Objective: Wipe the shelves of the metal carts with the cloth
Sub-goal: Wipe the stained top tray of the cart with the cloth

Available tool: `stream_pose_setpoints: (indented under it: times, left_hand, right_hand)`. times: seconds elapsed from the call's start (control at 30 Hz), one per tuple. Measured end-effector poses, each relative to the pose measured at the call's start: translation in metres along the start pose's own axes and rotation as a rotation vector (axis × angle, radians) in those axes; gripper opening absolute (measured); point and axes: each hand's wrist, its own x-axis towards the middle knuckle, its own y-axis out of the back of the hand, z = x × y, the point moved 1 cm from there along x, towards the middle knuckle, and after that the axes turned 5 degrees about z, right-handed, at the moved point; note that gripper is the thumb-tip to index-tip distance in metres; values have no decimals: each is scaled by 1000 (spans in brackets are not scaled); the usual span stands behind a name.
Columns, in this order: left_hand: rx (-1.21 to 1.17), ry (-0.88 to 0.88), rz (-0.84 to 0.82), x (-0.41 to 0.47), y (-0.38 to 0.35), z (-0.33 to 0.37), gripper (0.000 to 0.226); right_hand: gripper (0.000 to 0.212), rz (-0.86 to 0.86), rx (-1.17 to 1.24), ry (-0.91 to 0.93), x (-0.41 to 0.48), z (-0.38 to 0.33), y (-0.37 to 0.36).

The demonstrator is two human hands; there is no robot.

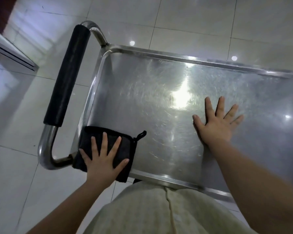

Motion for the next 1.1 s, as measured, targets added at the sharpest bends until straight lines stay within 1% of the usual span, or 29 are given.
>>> stream_pose_setpoints:
  times: [0.1, 0.23, 0.33, 0.43, 0.5, 0.57, 0.67, 0.73, 0.83, 0.97, 1.03, 1.1]
  left_hand:
    - [-5, 20, -11, 21, 7, 14, 78]
    - [-19, -32, 45, 103, 26, 51, 77]
    - [-38, 5, 86, 182, 49, 94, 75]
    - [-66, 19, 89, 254, 72, 143, 80]
    - [-87, -5, 67, 287, 84, 176, 82]
    - [-86, -22, 41, 301, 90, 198, 82]
    - [-73, -39, 36, 288, 86, 201, 81]
    - [-77, -74, 57, 254, 72, 188, 79]
    - [-96, -92, 93, 164, 40, 165, 75]
    - [-57, -100, 50, 31, 0, 151, 75]
    - [-45, -80, 6, 6, -4, 155, 75]
    - [-56, -30, 11, 17, 2, 166, 75]
  right_hand:
    - [76, 7, -7, 4, -1, 2, 0]
    - [75, 21, -5, 10, 1, -2, 1]
    - [75, 33, 5, 14, 5, -3, 0]
    - [75, 40, 10, 8, 8, -4, -1]
    - [75, 50, 18, 5, 10, -5, -3]
    - [74, 62, 20, -1, 12, -6, -3]
    - [73, 58, 32, -6, 13, -6, -1]
    - [72, 50, 35, 1, 13, -6, 0]
    - [70, 40, 39, 7, 12, -7, 3]
    - [69, 33, 36, 11, 11, -8, 3]
    - [70, 33, 26, 12, 11, -6, 4]
    - [70, 29, 31, 18, 10, -4, 4]
